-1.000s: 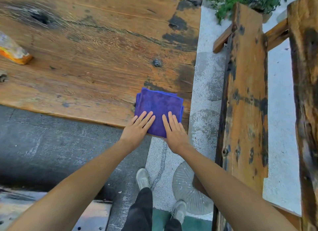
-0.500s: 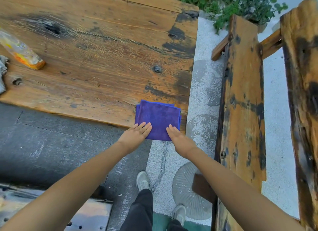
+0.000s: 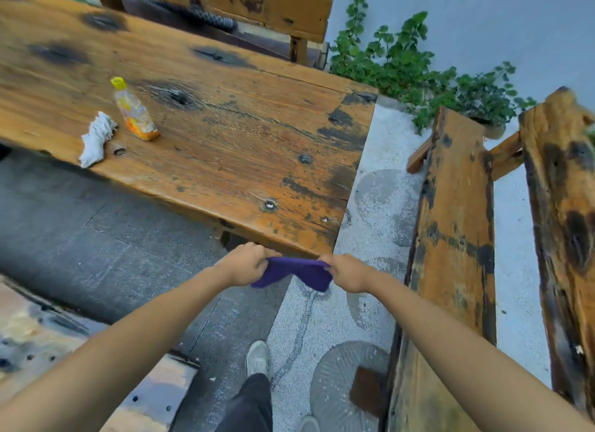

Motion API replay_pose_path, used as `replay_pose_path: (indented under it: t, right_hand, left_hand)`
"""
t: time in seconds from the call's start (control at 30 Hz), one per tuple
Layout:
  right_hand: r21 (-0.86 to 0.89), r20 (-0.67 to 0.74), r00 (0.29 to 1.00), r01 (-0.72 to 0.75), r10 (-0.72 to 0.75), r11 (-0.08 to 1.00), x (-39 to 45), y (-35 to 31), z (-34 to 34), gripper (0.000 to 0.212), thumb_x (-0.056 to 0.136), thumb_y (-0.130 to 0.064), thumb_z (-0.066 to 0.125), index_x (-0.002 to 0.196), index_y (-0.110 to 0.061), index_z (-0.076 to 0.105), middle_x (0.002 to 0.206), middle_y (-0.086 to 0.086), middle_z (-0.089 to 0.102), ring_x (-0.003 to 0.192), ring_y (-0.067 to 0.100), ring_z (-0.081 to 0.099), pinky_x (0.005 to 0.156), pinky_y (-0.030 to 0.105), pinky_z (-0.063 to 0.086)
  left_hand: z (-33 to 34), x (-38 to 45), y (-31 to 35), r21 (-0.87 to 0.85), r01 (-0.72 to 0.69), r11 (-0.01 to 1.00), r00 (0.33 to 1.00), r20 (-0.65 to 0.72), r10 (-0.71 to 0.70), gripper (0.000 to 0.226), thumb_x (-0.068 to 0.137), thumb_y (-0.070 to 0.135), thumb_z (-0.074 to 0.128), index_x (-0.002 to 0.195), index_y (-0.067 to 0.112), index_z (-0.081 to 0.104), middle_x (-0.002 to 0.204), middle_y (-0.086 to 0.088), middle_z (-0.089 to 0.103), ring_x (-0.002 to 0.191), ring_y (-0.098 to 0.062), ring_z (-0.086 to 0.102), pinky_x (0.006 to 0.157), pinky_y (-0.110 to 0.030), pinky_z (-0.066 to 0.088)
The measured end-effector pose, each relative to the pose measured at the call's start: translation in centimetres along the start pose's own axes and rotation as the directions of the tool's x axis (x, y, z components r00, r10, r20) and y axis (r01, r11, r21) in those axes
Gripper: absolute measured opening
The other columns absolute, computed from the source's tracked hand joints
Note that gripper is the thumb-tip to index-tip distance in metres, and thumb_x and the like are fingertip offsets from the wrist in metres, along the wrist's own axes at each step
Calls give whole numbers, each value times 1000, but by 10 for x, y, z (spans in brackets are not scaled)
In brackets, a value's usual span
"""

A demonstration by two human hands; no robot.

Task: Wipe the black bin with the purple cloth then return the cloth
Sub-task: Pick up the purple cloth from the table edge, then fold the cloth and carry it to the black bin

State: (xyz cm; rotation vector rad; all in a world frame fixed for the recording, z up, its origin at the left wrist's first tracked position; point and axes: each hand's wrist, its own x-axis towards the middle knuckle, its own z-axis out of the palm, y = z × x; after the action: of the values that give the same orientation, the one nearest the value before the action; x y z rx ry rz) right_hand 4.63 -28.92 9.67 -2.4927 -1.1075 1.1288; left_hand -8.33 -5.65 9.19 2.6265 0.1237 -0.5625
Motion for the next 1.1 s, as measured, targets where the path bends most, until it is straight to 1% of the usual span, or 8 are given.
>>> replay_pose_path:
  t: [0.1,0.23,0.4,0.53,0.67,0.8,0.97,1.1]
  right_hand:
    - [219,24,999,43,-49,975,-41,-9,-1,22,107,-10,42,113,-8,63,99,7,64,89,18,55,77,29,37]
    - [618,85,995,-8,-57,786,-88,-21,1,20,106,-8,48,114,0,65,102,10,62,92,17,59,85,26,50]
    - [749,-52,998,54,-22,660,-119,-32,3,26,101,-24,61,115,-6,73,97,9,72,88,19,68,91,39,57]
    - [800,-193,981,146,20,583,-132,-48,6,19,98,-34,65,92,-27,82,92,2,78,85,16,72,84,39,60]
    - [822,-331,942,261,52,506,-143,-67,7,21,94,-45,66,96,-29,81,94,1,79,86,17,72,75,37,57]
    - [695,-523,845,345,113,631,-149,-83,7,43,99,-49,57,90,-10,72,76,3,66,73,20,61,69,35,43]
    - [441,-761,618,271,196,856,-175,-125,8,50,101,-47,47,60,-20,42,58,-3,53,67,28,55,64,38,41]
    - [362,-789,594,249,154,898,-185,-167,28,44,102,-47,44,64,-25,47,74,7,70,78,33,63,66,37,44]
  left_hand:
    - [2,-39,27,-261,42,965,998,-36,-53,45,80,11,35,95,17,77,89,-14,75,90,-32,68,79,-35,53]
    - [10,-89,54,-579,70,812,978,-120,-170,39,77,1,38,54,22,62,58,4,55,54,-6,52,55,-23,39]
    - [15,-141,83,-824,54,565,918,-182,-354,4,67,13,45,65,10,47,65,-6,34,57,-14,29,54,-28,20]
    - [15,-169,88,-928,-3,374,850,-199,-488,11,89,15,63,83,10,72,73,-7,59,64,-15,53,63,-26,45]
    - [6,-180,92,-935,-104,339,795,-282,-536,25,99,19,66,79,13,79,73,-1,69,68,-12,62,69,-29,51]
    - [-7,-179,100,-887,-203,414,703,-426,-570,29,98,21,69,91,-6,76,83,-6,69,81,-16,56,73,-33,42]
    - [-16,-167,122,-832,-114,543,575,-501,-647,48,91,40,64,65,0,58,65,2,45,67,-15,38,61,-35,32]
    - [-16,-167,151,-854,-142,501,619,-471,-628,50,83,50,57,61,5,55,56,1,48,56,-15,42,59,-34,36]
